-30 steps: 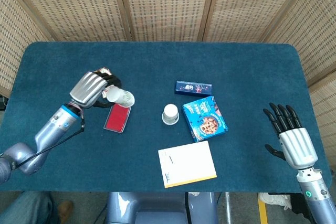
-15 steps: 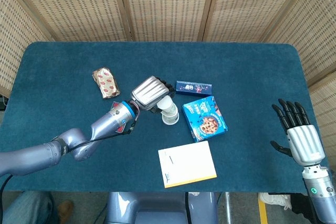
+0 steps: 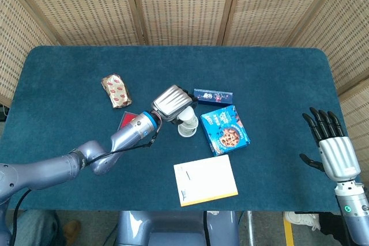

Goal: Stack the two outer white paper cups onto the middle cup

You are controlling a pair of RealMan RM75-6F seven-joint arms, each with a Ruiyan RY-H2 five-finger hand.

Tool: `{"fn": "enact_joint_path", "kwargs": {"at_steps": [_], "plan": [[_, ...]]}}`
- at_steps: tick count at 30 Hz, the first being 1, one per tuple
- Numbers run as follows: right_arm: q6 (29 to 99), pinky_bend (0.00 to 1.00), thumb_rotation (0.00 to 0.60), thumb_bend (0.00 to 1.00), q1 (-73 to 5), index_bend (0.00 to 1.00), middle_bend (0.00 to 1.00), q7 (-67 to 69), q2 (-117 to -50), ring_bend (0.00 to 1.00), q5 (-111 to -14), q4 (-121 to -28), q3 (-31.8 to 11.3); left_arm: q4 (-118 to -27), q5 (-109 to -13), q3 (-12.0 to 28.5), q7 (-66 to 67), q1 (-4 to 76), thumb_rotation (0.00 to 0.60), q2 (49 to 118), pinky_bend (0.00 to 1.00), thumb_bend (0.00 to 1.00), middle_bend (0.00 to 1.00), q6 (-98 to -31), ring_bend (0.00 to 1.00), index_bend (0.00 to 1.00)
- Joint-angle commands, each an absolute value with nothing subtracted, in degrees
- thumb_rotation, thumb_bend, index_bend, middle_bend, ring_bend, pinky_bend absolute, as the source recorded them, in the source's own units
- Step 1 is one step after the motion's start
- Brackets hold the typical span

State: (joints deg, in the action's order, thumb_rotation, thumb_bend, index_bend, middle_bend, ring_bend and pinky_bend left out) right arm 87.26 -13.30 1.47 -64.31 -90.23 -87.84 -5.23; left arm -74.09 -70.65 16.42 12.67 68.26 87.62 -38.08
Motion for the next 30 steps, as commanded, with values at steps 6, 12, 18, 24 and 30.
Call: {"fn": "enact_joint_path", "kwargs": {"at_steps": [6,12,18,24,30], "plan": [[86.8,0.00,0.600,0.00,-13.2,0.01,0.00,1.3,-64.4,0.00,-90.0,-87.9,-5.5,-74.5,-66.1,15.0,14.6,69.4,0.600,87.2,0.28,0.05,0.16,-34.6,0.15,0.16],[86.5,0.00,0.600,0.00,-13.2,0.01,0.00,1.4,-64.3,0.00,-90.1,-88.0,-5.6,-77.7,-68.7,14.9,12.0,67.7,0.600,84.7,0.00,0.00,0.00,-38.3,0.00,0.00],[86.2,0.00,0.600,0.00,-13.1,0.01,0.00,1.3,-64.3,0.00,-90.4,-88.4,-5.5,-83.5,-70.8,14.2,12.3,62.8,0.600,78.3,0.00,0.00,0.00,-45.6,0.00,0.00],[86.1,0.00,0.600,0.00,-13.1,0.01,0.00,0.8,-64.4,0.00,-90.9,-88.6,-5.3,-90.7,-66.9,12.2,17.0,53.9,0.600,72.7,0.00,0.00,0.00,-56.6,0.00,0.00],[85.9,0.00,0.600,0.00,-13.0,0.01,0.00,-0.6,-64.7,0.00,-91.2,-88.8,-5.1,-102.5,-58.3,4.9,20.1,34.0,0.600,67.3,0.00,0.00,0.00,-77.4,0.00,0.00]]}}
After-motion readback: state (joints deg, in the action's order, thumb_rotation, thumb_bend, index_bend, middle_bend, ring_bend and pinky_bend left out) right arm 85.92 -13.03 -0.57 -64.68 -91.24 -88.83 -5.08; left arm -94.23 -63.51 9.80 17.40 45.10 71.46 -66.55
